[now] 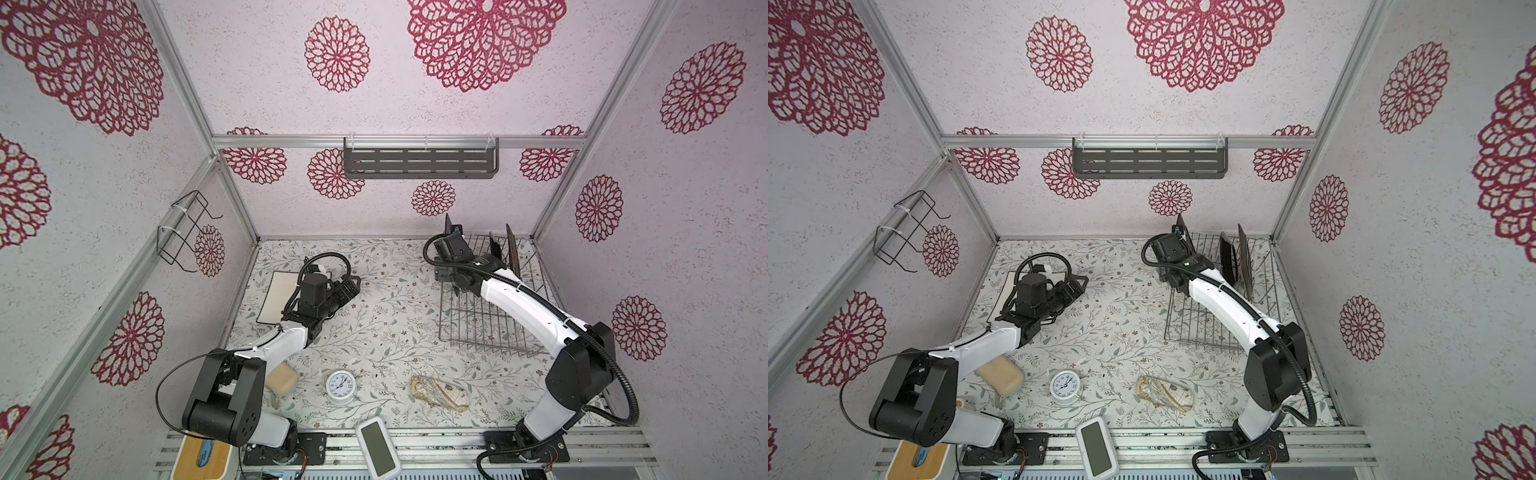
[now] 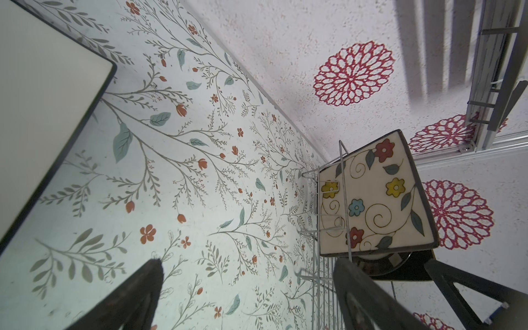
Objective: Unload the plates from the dish rack
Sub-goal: 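Close the right gripper on the edge of the flowered square plate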
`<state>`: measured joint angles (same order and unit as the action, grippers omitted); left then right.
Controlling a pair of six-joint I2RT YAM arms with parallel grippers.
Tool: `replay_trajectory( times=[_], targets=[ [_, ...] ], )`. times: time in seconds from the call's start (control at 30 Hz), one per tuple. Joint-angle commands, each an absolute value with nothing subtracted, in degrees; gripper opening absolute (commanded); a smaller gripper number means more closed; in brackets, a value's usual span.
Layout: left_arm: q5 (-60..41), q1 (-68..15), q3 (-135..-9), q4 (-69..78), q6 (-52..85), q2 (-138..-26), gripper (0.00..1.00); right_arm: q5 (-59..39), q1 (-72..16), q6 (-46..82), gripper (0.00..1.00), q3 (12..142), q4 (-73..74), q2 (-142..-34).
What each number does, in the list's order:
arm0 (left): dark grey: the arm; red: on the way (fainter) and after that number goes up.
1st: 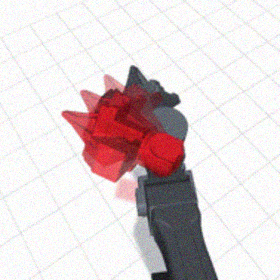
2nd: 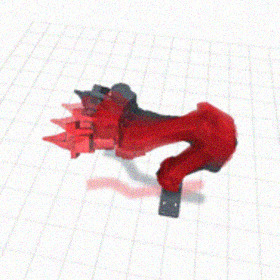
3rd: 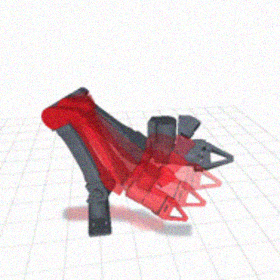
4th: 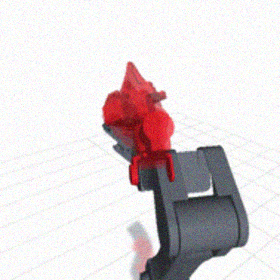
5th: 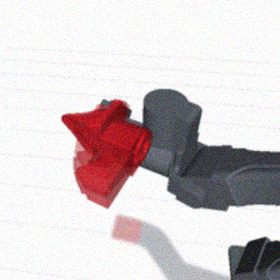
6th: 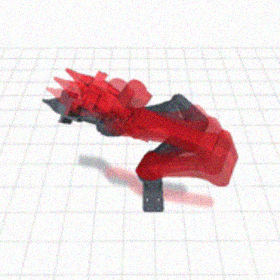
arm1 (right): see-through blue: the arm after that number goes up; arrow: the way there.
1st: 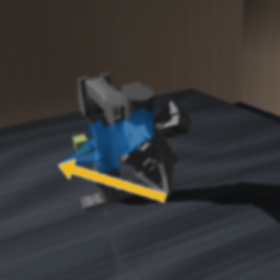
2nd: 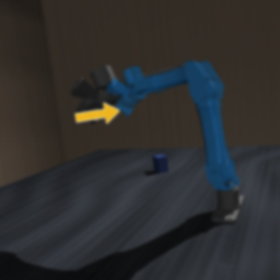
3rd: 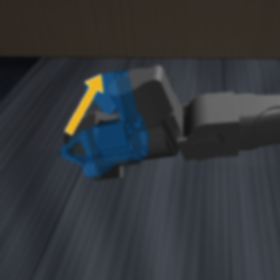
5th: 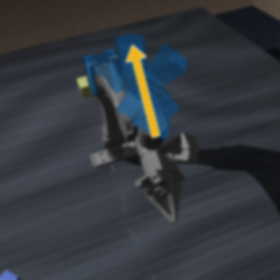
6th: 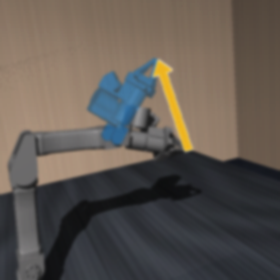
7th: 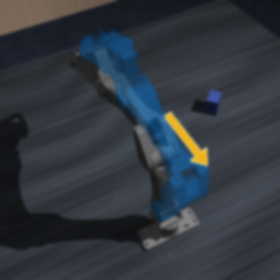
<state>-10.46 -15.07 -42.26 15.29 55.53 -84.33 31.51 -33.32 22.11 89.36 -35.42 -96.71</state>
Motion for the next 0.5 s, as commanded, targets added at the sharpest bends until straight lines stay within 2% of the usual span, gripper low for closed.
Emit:
replay_trajectory(
  times=[0.0,0.17,0.4,0.47],
  targets=[
    [-11.8,-14.4,-41.7,17.5,55.7,-85.1,0.97,36.0,-33.5,22.8,0.77,92.5,-34.9,-99.4],
    [-13.4,-14.4,-40.9,20.8,57.6,-86.5,0.97,41.1,-34.3,22.1,0.71,96.0,-33.3,-103.9],
    [-13.6,-14.6,-41.3,20.3,57.9,-86.4,0.97,54.3,-37.1,20.5,0.48,97.0,-32.0,-107.4],
    [-13.6,-14.6,-41.4,19.9,57.9,-86.3,0.97,55.9,-37.3,20.3,0.45,97.2,-31.8,-108.0]
  ],
)
